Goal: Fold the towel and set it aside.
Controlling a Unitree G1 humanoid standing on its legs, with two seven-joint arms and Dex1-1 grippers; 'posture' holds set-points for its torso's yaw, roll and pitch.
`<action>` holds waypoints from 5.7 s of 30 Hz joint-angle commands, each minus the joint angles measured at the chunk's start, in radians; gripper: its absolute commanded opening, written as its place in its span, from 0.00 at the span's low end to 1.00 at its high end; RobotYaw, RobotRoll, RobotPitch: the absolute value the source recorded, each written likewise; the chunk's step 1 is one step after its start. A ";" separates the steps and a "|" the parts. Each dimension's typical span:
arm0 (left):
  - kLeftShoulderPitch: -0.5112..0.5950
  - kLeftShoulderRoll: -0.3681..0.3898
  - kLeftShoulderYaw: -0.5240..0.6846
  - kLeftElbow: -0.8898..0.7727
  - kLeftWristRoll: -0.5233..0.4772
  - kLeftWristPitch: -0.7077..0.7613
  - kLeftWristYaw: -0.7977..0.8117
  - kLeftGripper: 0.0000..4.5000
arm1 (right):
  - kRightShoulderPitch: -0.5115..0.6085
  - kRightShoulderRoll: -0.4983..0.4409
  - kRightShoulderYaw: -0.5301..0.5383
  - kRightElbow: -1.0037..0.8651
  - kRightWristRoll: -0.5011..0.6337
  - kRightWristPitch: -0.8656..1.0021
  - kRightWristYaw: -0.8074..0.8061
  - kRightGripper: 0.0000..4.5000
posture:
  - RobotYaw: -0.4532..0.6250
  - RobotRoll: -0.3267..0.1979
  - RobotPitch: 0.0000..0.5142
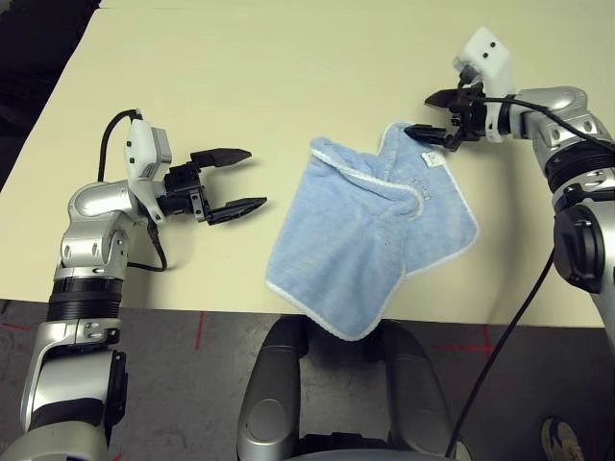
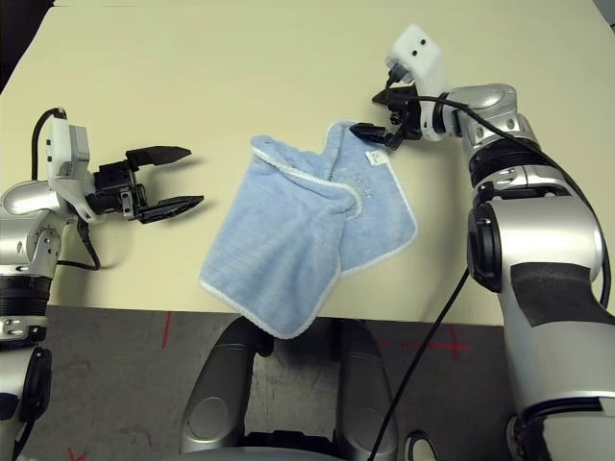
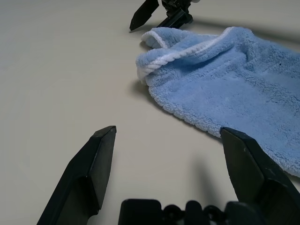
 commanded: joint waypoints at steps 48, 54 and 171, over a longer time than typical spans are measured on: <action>-0.124 -0.047 -0.051 0.162 0.030 -0.007 -0.024 1.00 | 0.026 -0.048 -0.315 -0.189 0.434 -0.011 0.391 0.01 | 0.52 0.62 0.62; -0.161 -0.056 -0.055 0.217 0.043 -0.045 -0.034 1.00 | -0.043 -0.034 -0.318 -0.198 0.468 -0.073 0.411 0.01 | 0.50 0.62 0.61; -0.736 -0.372 0.019 0.814 0.172 -0.233 0.226 1.00 | -0.440 -0.083 -0.362 -0.056 0.489 -0.188 0.106 0.01 | 0.46 0.62 0.55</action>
